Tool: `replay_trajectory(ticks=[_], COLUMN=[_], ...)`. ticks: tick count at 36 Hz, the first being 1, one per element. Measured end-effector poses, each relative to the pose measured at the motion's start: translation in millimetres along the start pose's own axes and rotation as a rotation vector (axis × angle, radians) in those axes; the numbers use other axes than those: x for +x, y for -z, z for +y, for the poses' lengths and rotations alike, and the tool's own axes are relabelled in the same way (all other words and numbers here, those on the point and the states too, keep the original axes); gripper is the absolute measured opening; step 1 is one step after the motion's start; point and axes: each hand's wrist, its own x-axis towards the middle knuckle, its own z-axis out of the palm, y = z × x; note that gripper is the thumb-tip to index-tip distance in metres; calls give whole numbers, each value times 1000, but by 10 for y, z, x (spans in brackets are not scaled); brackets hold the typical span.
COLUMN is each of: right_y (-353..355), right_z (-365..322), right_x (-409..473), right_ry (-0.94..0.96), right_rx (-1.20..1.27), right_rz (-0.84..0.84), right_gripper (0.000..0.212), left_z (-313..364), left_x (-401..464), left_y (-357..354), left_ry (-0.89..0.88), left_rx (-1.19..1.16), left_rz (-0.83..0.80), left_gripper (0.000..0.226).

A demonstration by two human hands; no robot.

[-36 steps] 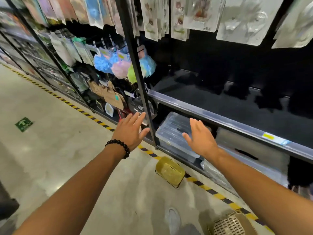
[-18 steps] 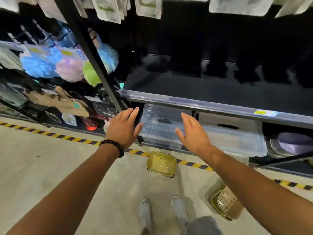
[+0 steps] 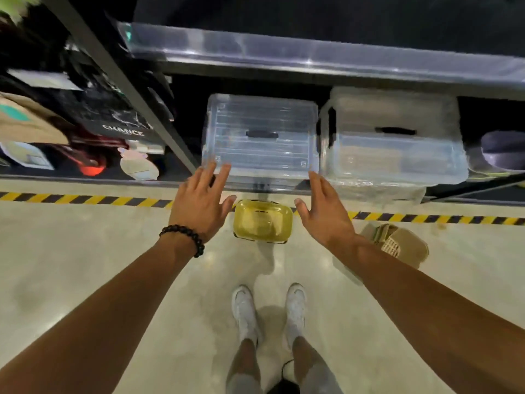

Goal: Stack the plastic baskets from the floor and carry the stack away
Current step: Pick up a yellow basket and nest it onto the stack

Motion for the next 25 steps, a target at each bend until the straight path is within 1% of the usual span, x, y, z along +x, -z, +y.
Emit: replay_trajectory(ticks=[5,9,16,20,25], right_y=[-951,-1778,-3159,-3777,-4328], right_z=[539,1043,1867,2200,2438], right_x=[268,536,1032,1334,1625], right_ry=[-59,-125,-266,-370,-489], right_rx=[25,62,168,227,367], right_rz=[-23,-35,-57,-77,-66], right_gripper=[74,74,80,79,76], left_z=[-166,-270,-439,-517,-572], left_x=[49,97,209,310,414], left_y=[-1158,-2219,-3993,-4769,-5437], left_ry=[44,49,173,237,327], left_rx=[-59,-99,-141,-176,-235], left_rz=[-56,-83,-244,-306,-306], left_gripper=[69,70,81,88,102])
